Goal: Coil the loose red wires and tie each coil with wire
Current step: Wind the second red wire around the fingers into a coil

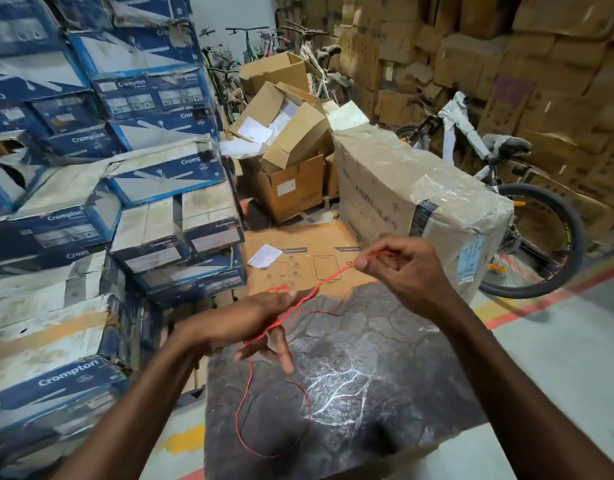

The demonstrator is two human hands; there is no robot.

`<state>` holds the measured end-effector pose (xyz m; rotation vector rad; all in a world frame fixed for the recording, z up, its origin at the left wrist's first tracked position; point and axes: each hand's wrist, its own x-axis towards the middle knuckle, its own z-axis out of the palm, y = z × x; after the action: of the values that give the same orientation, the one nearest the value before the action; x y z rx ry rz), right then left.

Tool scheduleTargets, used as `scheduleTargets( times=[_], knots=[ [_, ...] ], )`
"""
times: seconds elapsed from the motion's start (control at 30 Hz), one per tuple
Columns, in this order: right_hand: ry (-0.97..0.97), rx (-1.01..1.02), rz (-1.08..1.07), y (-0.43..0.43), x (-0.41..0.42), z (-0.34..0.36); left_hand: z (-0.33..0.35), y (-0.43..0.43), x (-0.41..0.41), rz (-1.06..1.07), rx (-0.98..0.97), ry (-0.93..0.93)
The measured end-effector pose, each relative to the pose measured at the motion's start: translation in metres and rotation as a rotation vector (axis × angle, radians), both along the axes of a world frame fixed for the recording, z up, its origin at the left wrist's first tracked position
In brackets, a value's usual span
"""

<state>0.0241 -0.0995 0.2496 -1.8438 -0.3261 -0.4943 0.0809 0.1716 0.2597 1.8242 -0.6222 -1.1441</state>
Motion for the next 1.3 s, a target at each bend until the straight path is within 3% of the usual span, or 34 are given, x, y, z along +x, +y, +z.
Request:
scheduleTargets(
  times=[0.17, 0.33, 0.4, 0.53, 0.6, 0.7, 0.77, 0.9, 1.0, 1.1, 1.2, 1.3],
  knots=[
    [0.053, 0.199, -0.052, 0.016, 0.025, -0.006, 0.001, 0.005, -0.018, -0.217, -0.583, 0.674],
    [0.162, 0.065, 0.02, 0.032, 0.028, -0.042, 0.018, 0.01, -0.009, -0.09, -1.019, 0.908],
    [0.2, 0.019, 0.051, 0.034, 0.022, -0.055, 0.023, 0.011, -0.005, -0.062, -1.098, 0.939],
    [0.301, -0.104, 0.088, 0.037, 0.006, -0.089, 0.034, 0.016, 0.003, 0.076, -1.201, 0.697],
    [0.342, -0.081, 0.093, 0.039, -0.004, -0.111, 0.039, 0.019, 0.011, 0.188, -1.23, 0.62],
    [0.41, 0.041, 0.085, 0.041, -0.021, -0.14, 0.046, 0.023, 0.024, 0.318, -1.251, 0.671],
    [0.456, 0.049, 0.086, 0.044, -0.032, -0.15, 0.05, 0.021, 0.027, 0.441, -1.225, 0.592],
    [0.335, -0.381, 0.02, 0.05, -0.05, -0.137, 0.06, 0.001, 0.03, 0.702, -1.01, 0.235],
    [0.205, -0.552, 0.112, 0.054, -0.056, -0.096, 0.054, -0.005, 0.033, 0.691, -0.79, -0.058],
    [0.207, -0.484, 0.307, 0.048, -0.061, -0.048, 0.038, -0.001, 0.033, 0.622, -0.441, -0.371],
    [0.196, -0.41, 0.365, 0.036, -0.056, -0.017, 0.016, 0.0, 0.028, 0.383, -0.041, -0.711],
    [0.084, -0.265, 0.285, 0.022, -0.039, -0.007, -0.005, -0.001, 0.018, 0.197, 0.054, -0.619]
  ],
)
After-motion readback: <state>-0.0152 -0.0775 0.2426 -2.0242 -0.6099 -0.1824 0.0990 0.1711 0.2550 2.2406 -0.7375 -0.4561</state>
